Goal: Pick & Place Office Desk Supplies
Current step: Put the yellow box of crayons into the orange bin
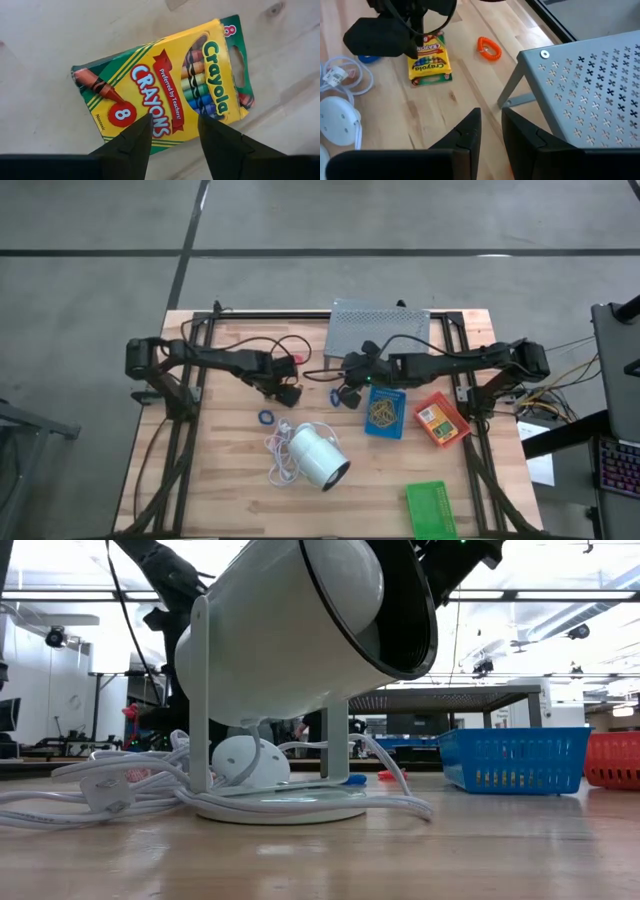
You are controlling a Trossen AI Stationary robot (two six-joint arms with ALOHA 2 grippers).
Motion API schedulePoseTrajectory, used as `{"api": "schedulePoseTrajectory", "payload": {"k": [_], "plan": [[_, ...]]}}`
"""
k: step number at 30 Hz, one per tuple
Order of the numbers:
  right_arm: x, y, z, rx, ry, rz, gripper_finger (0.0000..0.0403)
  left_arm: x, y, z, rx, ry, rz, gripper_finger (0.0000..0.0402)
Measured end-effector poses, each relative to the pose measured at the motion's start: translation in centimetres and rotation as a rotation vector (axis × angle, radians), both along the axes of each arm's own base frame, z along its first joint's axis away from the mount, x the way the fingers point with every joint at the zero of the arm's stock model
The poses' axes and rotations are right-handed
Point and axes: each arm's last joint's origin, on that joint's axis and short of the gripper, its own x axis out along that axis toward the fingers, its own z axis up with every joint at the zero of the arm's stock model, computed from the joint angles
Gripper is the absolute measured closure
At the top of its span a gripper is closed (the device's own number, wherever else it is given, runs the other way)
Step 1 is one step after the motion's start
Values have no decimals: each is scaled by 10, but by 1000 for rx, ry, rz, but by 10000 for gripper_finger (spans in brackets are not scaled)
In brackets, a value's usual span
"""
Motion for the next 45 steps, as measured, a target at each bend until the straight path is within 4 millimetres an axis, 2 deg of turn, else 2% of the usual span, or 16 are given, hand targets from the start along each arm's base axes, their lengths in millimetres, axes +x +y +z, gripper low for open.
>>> {"api": "schedulePoseTrajectory", "payload": {"k": [5,11,17,20,25,29,36,45], "plan": [[0,0,1,0,-5,0,332,-6,-1,21,19,-82,1,232],[1,0,1,-3,-4,2,328,-23,-6,45,62,-174,0,232],[1,0,2,-21,-6,21,335,-45,-9,56,127,-234,23,232],[4,2,5,-20,-28,114,335,-55,-11,53,121,-243,33,232],[18,2,13,39,-176,384,343,-61,-13,41,88,-239,68,232],[21,-6,16,-24,-220,412,353,-64,-13,34,68,-240,145,232],[20,-19,16,-54,-205,444,391,-63,-13,34,71,-251,162,232],[23,-23,14,-19,-235,483,394,-61,-11,36,79,-284,171,232]]}}
